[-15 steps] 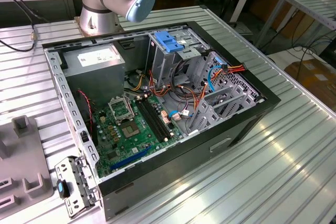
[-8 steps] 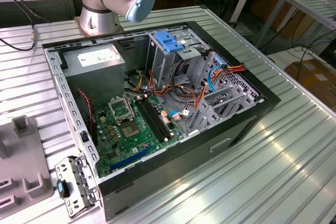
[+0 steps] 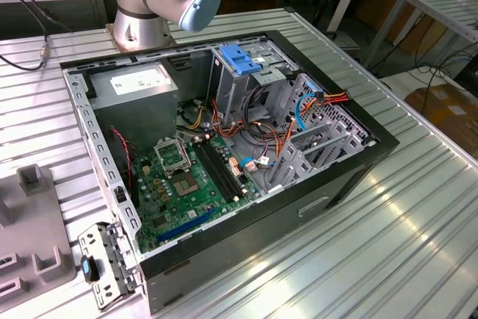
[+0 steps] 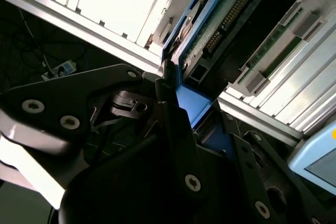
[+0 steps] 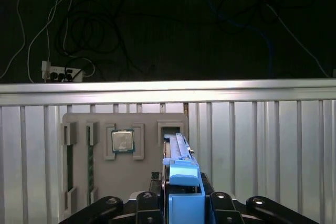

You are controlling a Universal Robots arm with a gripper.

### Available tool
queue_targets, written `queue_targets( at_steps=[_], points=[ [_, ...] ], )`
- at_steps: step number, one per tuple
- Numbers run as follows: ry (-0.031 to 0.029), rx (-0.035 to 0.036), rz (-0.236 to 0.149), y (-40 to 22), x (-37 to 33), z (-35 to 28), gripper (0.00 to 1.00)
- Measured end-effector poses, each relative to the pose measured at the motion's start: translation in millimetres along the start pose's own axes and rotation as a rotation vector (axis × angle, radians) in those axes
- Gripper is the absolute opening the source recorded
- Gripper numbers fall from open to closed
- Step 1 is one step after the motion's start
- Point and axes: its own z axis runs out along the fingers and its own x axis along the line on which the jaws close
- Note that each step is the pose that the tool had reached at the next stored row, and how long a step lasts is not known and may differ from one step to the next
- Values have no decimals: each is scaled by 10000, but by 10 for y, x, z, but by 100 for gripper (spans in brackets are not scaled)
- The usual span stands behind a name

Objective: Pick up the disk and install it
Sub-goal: 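Pick up the disk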

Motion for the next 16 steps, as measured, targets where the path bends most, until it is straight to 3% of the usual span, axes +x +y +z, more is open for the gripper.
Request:
queue_targets(
  at_steps=[8, 16],
  points=[
    [-48, 1, 0, 1, 0, -114, 37],
    [-54, -1, 0, 2, -1, -213, 37]
  ],
)
